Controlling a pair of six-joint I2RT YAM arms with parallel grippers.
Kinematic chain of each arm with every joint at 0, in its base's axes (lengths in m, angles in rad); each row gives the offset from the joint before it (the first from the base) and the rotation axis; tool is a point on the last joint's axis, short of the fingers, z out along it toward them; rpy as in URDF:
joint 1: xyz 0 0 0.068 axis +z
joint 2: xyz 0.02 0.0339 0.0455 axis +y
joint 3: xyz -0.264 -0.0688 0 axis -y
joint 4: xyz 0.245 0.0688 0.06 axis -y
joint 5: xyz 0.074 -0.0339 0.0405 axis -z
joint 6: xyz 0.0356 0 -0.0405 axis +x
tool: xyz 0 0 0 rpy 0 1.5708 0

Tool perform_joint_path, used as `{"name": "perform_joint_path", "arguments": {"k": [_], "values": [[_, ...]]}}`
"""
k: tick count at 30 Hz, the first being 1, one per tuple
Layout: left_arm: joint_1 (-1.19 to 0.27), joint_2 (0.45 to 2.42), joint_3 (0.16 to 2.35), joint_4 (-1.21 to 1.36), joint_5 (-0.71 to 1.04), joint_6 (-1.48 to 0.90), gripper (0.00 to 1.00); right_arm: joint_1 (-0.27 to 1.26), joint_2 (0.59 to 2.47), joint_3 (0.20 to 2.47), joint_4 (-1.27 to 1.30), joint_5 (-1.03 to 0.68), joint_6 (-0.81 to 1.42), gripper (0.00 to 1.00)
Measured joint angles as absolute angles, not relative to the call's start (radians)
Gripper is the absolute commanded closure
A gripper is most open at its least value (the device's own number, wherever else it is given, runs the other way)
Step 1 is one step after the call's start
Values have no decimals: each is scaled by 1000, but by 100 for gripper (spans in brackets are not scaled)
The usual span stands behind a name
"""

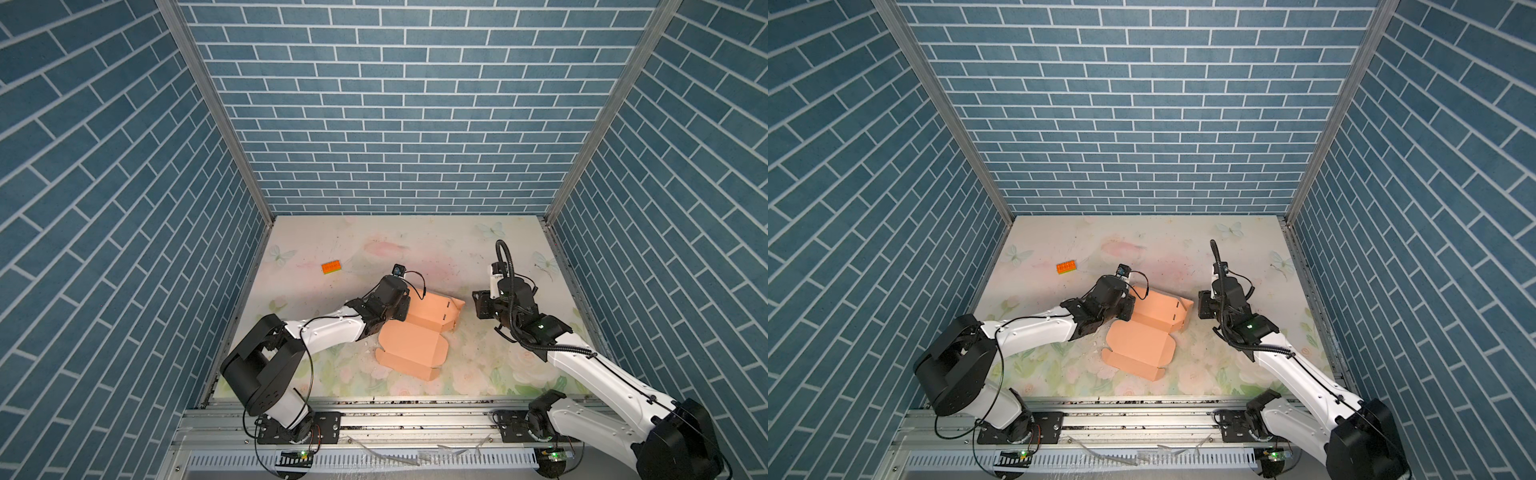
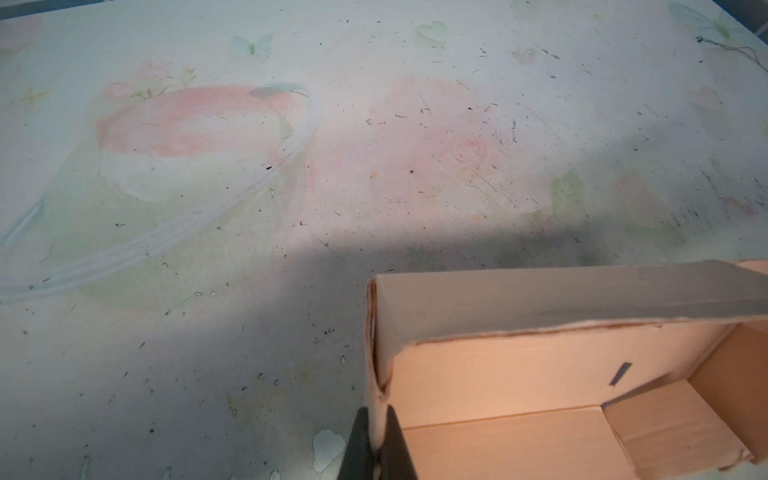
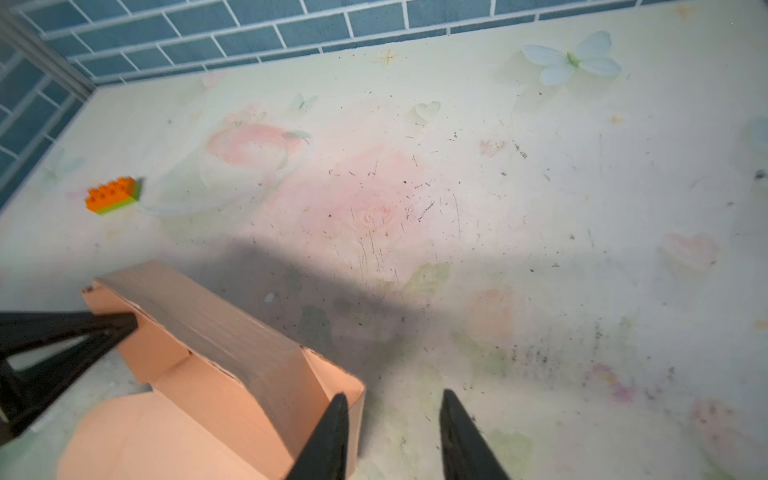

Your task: Fold the paper box

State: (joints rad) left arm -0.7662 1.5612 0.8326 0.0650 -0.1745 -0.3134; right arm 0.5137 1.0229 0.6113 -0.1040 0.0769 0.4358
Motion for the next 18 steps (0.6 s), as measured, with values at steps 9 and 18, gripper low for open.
{"name": "perform_joint_path", "arguments": {"k": [9, 18], "values": [[-766, 1548, 817, 111, -242, -358, 100, 412, 1087, 544, 102, -125, 525, 51], [-766, 1548, 808, 175, -247, -367, 100, 310, 1125, 457, 287, -279, 584, 51]]}}
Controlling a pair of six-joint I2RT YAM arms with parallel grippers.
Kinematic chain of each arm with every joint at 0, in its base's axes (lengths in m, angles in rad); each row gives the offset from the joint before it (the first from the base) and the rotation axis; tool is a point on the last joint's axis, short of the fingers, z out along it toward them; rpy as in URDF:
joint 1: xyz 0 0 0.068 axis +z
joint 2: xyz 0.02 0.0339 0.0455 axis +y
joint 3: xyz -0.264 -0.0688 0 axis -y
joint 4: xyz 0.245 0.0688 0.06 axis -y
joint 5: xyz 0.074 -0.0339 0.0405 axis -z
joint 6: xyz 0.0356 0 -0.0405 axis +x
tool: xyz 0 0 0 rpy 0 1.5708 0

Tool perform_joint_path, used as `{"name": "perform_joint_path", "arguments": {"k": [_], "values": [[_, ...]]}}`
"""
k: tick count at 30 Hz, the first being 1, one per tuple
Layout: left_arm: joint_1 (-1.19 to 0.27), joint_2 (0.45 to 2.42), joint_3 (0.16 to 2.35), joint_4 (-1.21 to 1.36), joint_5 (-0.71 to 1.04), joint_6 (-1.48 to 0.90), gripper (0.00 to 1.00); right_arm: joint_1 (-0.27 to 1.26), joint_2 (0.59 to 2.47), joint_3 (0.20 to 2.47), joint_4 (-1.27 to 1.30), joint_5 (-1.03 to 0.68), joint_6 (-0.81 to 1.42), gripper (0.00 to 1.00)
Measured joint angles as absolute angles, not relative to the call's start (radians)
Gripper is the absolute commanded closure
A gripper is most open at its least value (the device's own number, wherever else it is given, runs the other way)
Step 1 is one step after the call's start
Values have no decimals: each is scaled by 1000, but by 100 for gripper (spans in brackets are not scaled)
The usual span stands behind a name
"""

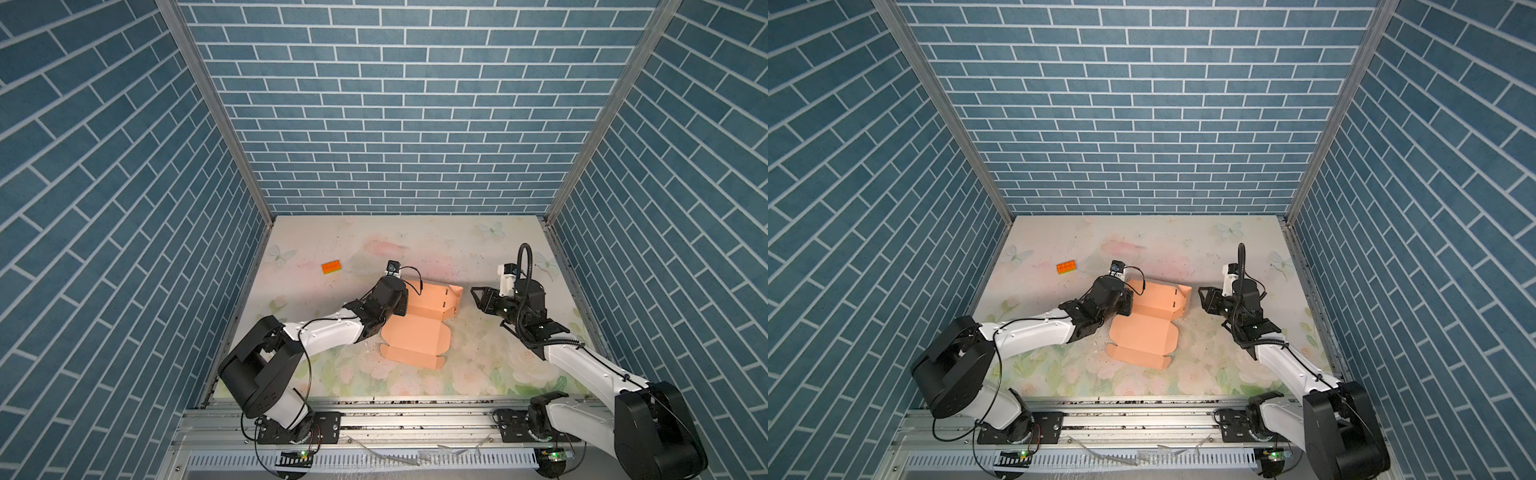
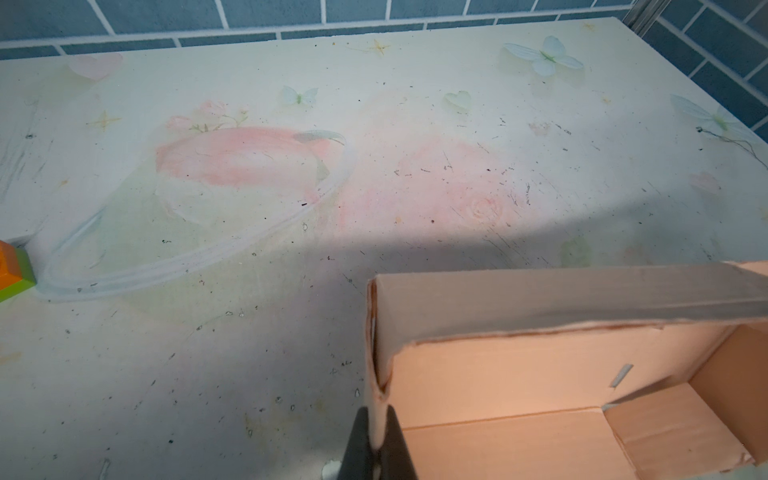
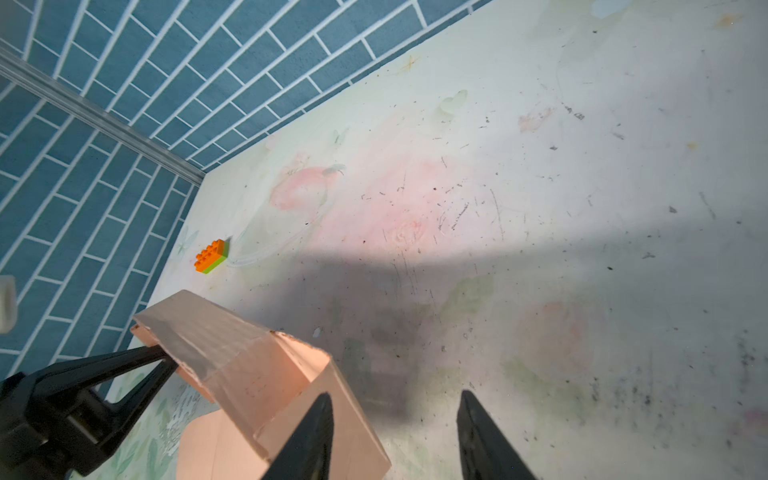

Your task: Fold the paper box

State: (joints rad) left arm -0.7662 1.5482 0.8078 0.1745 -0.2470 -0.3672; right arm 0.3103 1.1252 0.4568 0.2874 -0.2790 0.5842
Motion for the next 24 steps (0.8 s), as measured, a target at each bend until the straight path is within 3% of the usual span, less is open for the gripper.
{"name": "perform_joint_path", "arguments": {"k": [24], "values": [[-764, 1544, 734, 349, -316, -356, 100, 250, 1544, 364, 944, -580, 638, 52]]}}
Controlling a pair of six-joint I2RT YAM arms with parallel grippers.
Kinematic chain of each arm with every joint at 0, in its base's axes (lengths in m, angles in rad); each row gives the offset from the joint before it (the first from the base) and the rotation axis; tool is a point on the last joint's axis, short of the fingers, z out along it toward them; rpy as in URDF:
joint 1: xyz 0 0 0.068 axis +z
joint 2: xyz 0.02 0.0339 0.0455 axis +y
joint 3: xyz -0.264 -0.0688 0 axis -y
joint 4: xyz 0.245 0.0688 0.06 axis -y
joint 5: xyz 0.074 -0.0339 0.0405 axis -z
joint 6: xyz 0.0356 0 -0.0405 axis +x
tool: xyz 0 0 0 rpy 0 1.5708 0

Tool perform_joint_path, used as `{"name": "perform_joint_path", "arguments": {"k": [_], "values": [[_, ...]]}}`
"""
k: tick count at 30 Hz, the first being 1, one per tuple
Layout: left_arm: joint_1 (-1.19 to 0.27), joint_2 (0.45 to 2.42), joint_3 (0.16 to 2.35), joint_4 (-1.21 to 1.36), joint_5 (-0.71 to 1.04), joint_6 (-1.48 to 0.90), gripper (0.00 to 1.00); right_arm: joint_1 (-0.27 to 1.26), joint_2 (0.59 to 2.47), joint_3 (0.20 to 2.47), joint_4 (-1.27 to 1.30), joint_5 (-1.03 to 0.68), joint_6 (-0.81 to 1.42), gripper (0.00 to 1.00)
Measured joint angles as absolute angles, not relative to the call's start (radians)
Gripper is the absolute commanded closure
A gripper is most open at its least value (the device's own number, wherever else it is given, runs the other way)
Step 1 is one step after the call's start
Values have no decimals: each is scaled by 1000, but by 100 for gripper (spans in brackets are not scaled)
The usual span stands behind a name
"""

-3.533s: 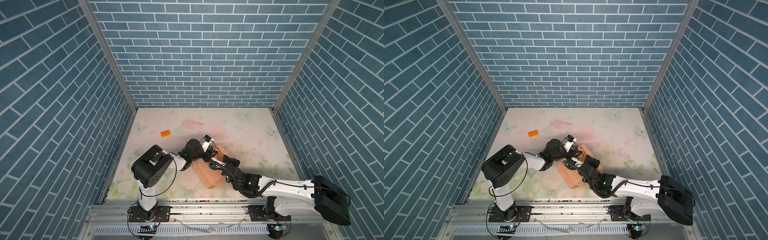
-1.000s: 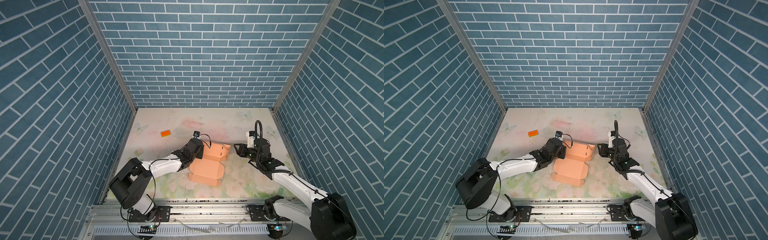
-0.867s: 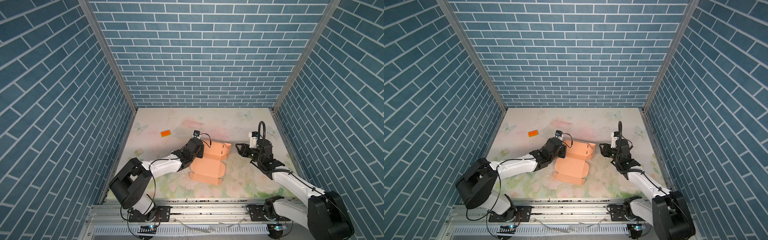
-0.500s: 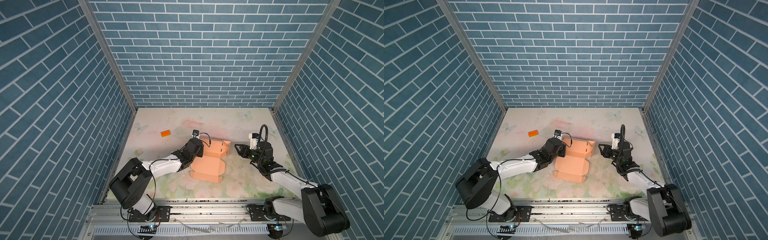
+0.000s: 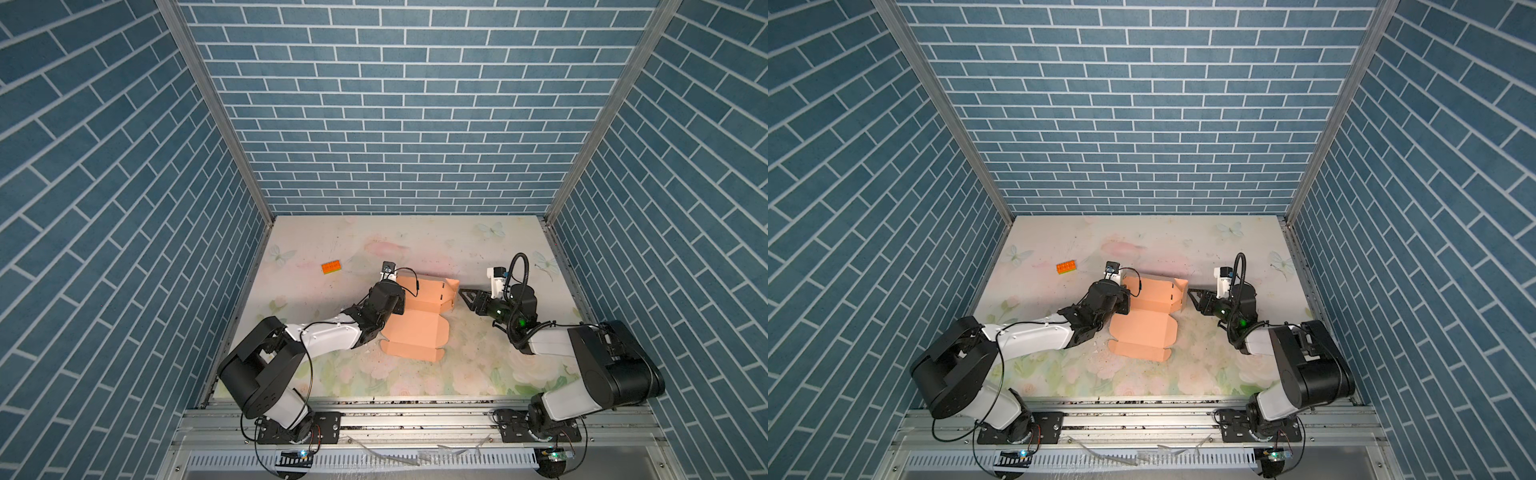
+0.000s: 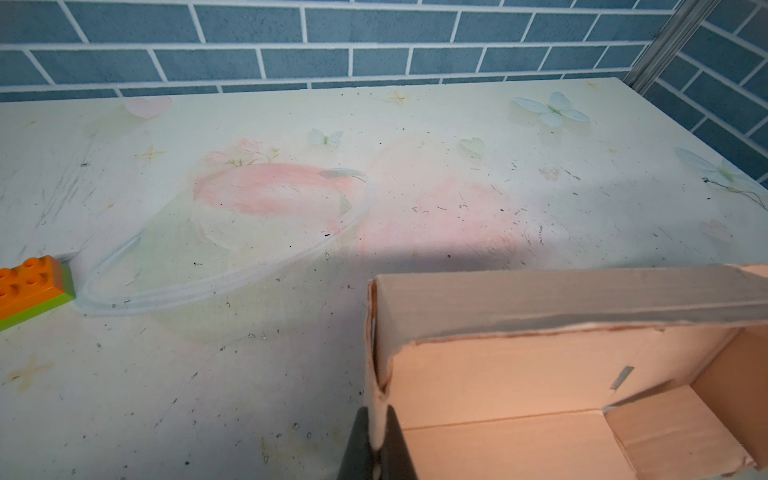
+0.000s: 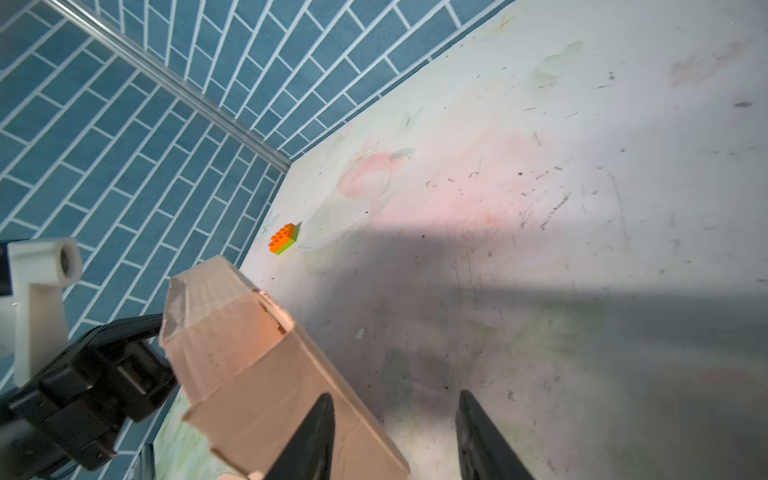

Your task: Fold the paper box

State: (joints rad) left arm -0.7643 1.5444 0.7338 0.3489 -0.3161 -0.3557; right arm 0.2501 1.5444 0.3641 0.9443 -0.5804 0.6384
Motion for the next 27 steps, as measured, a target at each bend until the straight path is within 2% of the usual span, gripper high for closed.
{"name": "perform_joint_path", "arguments": {"k": [6, 10, 27], "values": [[-764, 1544, 733, 379, -313, -343, 100, 250, 1703, 360, 1200, -675, 658, 49], [-764, 1544, 733, 379, -313, -340, 100, 270, 1728, 360, 1269, -709, 657, 49], [-764, 1544, 733, 361, -311, -340, 100, 387, 1587, 367, 1110, -715, 545, 46]]}}
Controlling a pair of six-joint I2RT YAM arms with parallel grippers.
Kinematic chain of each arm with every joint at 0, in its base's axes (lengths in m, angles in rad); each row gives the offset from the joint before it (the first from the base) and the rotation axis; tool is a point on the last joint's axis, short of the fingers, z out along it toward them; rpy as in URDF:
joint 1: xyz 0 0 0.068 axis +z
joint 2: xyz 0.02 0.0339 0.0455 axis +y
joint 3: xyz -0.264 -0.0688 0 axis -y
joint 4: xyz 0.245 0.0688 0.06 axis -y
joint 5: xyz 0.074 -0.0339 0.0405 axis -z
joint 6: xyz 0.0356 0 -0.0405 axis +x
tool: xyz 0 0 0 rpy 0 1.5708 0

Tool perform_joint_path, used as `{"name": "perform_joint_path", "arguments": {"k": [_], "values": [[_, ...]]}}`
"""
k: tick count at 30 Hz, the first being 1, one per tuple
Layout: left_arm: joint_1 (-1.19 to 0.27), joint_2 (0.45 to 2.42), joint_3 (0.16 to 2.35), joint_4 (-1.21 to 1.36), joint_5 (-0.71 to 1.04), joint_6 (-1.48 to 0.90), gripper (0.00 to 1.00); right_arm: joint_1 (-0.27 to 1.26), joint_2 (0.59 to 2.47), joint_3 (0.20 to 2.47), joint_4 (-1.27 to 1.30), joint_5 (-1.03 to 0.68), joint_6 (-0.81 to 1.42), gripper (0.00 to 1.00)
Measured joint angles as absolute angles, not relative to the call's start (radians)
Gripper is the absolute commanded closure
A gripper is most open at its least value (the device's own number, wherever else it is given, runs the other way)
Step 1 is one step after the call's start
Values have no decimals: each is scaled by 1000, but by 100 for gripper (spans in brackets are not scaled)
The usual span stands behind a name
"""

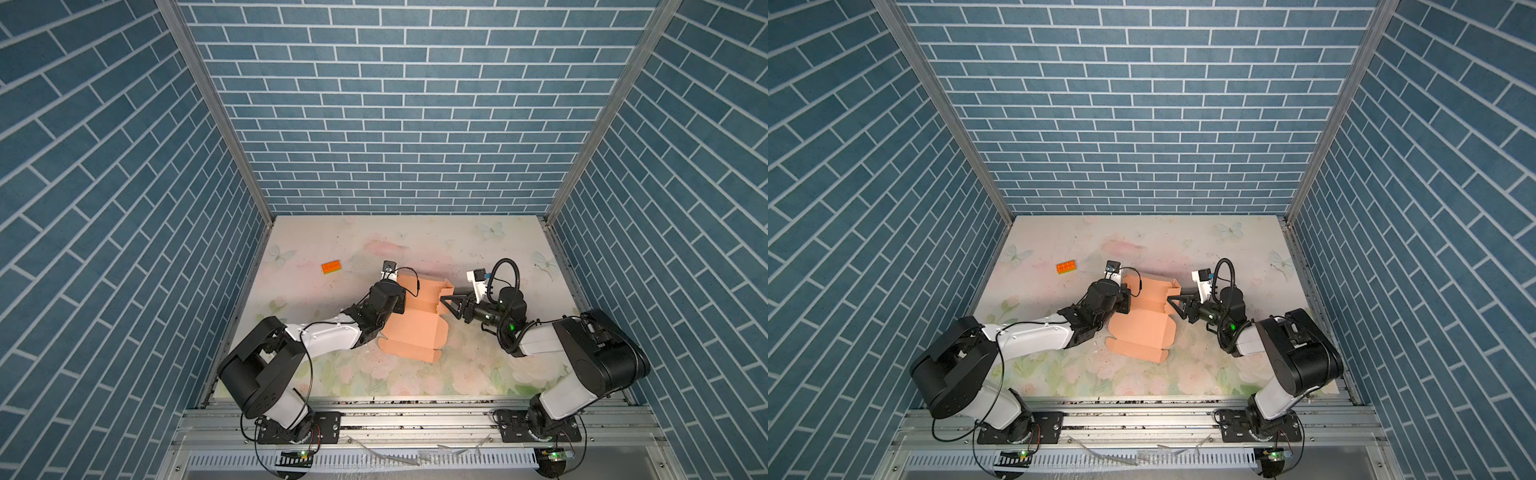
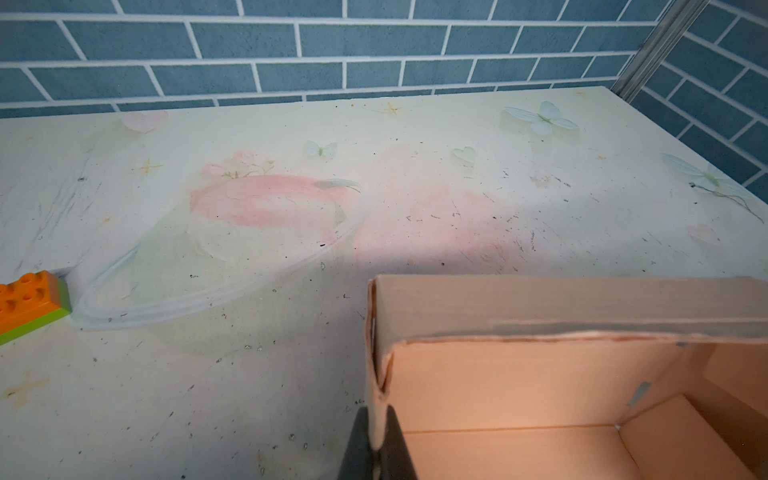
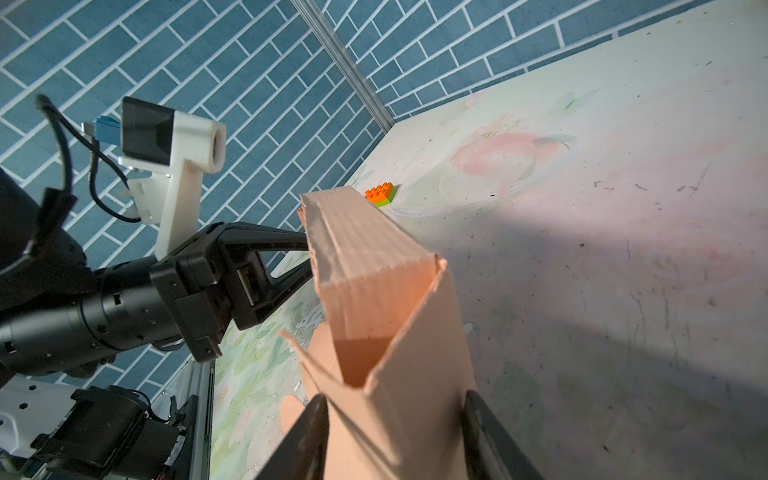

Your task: Fold the paper box

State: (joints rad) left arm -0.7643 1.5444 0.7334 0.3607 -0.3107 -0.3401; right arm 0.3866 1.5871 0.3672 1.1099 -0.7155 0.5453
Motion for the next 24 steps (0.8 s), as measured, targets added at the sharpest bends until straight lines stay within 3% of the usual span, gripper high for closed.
{"name": "perform_joint_path", "arguments": {"k": [17, 24], "values": [[-764, 1544, 731, 358, -313, -345, 100, 487, 1489, 410, 885, -582, 413, 47], [-764, 1542, 715, 357, -313, -349, 100, 536, 1480, 418, 810, -447, 359, 50]]}}
